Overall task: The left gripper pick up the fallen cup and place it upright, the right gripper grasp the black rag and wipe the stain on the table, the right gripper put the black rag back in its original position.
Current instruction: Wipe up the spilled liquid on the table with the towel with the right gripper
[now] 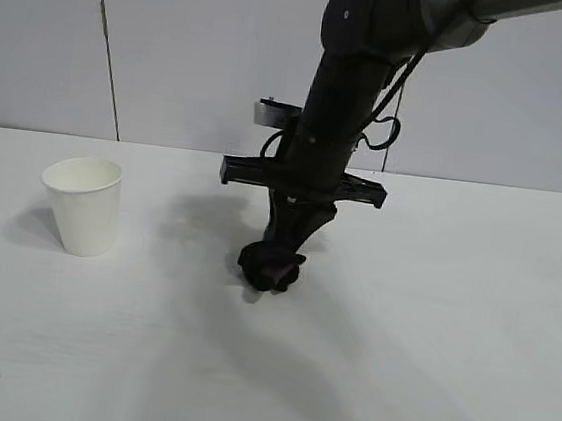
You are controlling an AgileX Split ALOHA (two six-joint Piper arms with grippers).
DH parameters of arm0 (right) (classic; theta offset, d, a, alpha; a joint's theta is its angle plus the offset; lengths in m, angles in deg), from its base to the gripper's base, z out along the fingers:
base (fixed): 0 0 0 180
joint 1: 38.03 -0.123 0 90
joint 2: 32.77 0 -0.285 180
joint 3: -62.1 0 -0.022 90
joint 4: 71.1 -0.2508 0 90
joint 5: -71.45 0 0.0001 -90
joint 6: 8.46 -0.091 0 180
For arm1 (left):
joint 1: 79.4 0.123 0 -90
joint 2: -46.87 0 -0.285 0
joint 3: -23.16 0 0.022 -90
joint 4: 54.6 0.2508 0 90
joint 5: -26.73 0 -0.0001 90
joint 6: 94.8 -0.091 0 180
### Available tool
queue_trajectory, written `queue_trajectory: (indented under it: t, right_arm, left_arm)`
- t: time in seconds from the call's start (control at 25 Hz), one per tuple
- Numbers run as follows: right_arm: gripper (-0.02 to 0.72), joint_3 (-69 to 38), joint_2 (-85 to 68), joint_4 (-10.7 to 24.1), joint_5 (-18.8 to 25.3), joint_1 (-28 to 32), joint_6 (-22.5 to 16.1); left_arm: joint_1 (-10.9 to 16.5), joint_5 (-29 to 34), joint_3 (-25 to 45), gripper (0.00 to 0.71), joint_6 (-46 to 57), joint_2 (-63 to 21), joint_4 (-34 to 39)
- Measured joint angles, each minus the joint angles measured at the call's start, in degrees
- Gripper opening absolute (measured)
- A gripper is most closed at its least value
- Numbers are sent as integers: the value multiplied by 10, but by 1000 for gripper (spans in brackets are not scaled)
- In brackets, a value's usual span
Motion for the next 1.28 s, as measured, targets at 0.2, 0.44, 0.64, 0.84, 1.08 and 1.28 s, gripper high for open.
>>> queue_trajectory:
  t: [0.2, 0.44, 0.64, 0.84, 1.08, 1.28]
  right_arm:
    - [85, 0, 6, -6, -15, -37, 0]
    - [85, 0, 11, -6, -35, -47, 0]
    - [85, 1, 11, 52, -13, -46, -16]
    - [85, 2, 10, 85, 16, -34, -36]
    - [85, 2, 7, 88, 23, -17, -59]
    - [85, 2, 7, 74, 22, 5, -81]
  left_arm:
    - [0, 0, 0, 657, 0, 0, 0]
    - [0, 0, 0, 657, 0, 0, 0]
    - [0, 0, 0, 657, 0, 0, 0]
    - [0, 0, 0, 657, 0, 0, 0]
    - [0, 0, 0, 657, 0, 0, 0]
    - [0, 0, 0, 657, 0, 0, 0]
